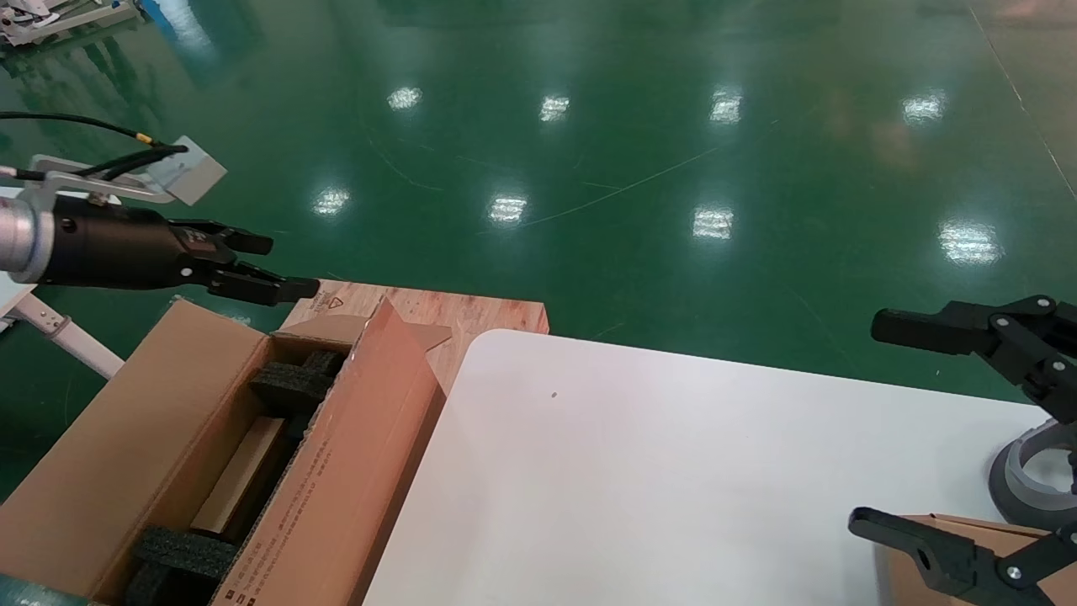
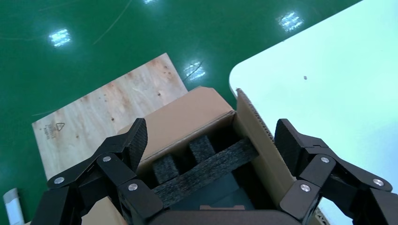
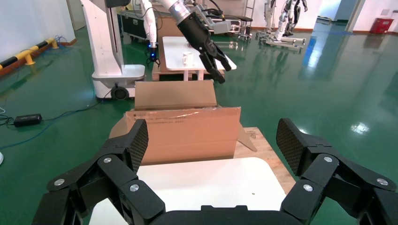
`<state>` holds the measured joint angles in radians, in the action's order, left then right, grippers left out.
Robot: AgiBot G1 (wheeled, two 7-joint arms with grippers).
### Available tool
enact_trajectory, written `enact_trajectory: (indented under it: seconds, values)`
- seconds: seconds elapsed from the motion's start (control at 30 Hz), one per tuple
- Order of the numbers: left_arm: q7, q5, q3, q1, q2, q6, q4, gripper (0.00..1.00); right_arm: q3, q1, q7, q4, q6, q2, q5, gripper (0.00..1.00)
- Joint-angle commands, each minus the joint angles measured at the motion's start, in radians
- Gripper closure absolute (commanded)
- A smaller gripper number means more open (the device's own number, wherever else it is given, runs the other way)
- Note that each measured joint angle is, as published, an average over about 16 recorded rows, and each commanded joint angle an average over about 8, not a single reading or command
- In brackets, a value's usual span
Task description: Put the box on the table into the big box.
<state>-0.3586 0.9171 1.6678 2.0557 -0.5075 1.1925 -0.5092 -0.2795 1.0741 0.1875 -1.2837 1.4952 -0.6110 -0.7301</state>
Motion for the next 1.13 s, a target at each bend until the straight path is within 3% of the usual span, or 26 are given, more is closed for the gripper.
enact_trajectory:
  seconds: [0.03,1.13]
  values:
    - [-0.002,0.003,-0.013,-0.008,-0.005,0.002,-0.004,0.0,0.0,0.0,0.0,0.0,0.0,0.0,0.0,0.0]
    - [0.039,-0.039,-0.372,-0.26,-0.036,0.079,-0.201,0.0,0.0,0.0,0.0,0.0,0.0,0.0,0.0,0.0]
